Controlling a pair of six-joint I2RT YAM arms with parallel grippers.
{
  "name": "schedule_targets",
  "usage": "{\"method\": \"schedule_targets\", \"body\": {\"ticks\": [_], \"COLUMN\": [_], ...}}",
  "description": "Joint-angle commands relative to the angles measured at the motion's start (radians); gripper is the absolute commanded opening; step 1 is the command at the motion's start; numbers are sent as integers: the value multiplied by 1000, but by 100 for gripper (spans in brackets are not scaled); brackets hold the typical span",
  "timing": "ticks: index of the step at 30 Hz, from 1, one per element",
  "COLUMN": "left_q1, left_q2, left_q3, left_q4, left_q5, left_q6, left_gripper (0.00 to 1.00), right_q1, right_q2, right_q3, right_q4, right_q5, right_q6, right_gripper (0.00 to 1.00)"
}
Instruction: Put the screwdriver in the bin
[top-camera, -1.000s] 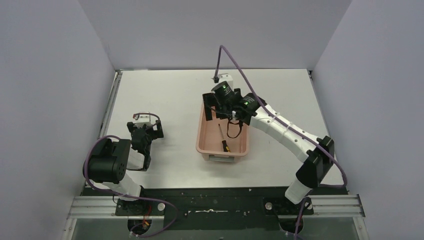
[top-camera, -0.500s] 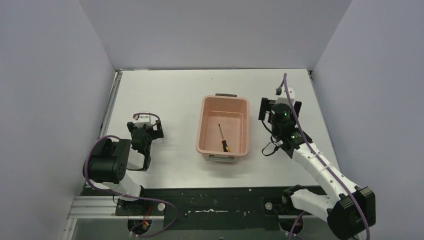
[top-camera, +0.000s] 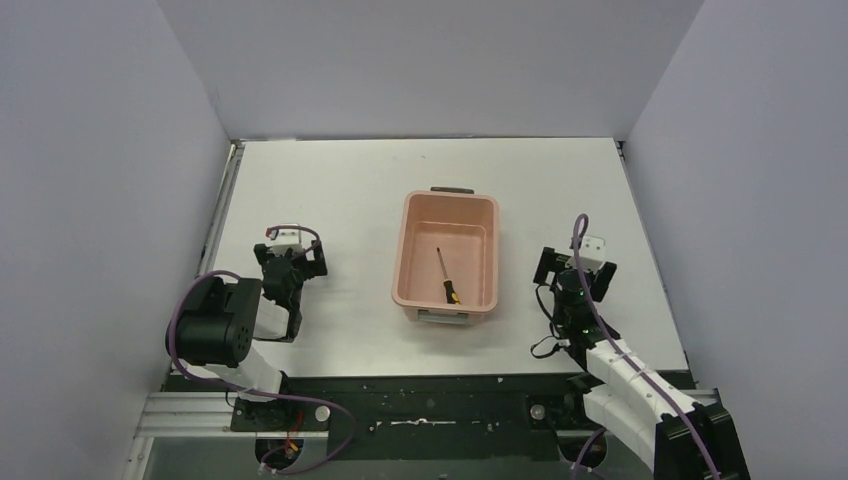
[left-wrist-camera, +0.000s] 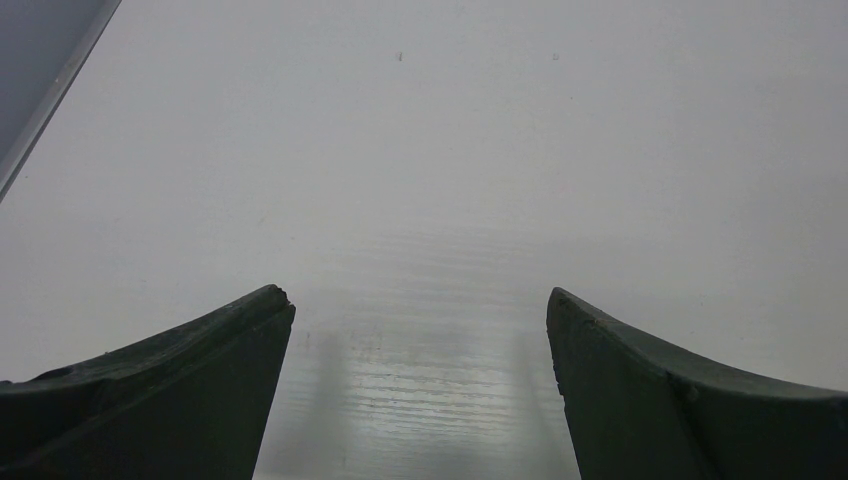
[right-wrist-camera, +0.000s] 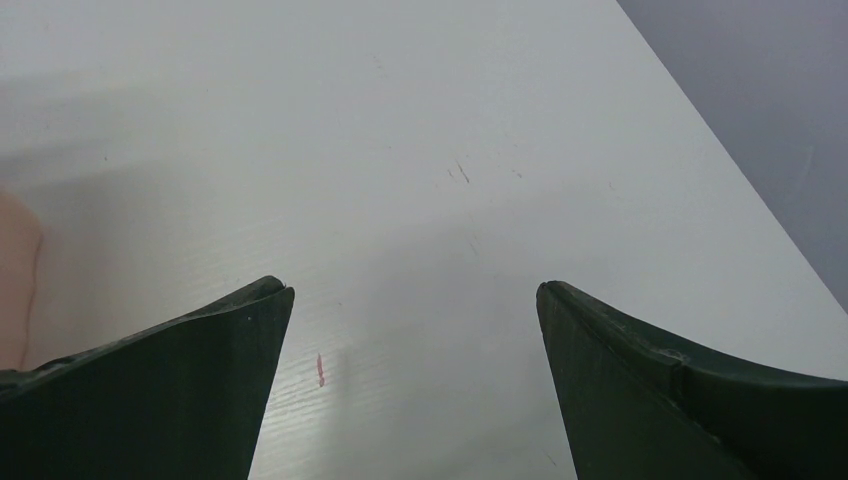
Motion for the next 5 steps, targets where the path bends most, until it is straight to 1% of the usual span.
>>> {"method": "schedule_targets", "body": {"ticks": [1,5], "left_q1": [4,4], "left_q2": [-4,-6], "left_q3": [23,21], "left_q4": [52,51], "left_q5": [5,7], "left_q6": [12,12], "left_gripper": [97,97], "right_q1": [-6,-6], "right_q2": [-29,-33], "right_q3": [-8,-9], "right_q4": [167,168], "right_q5": [20,19], "right_q6": [19,19], "right_gripper": [100,100]}}
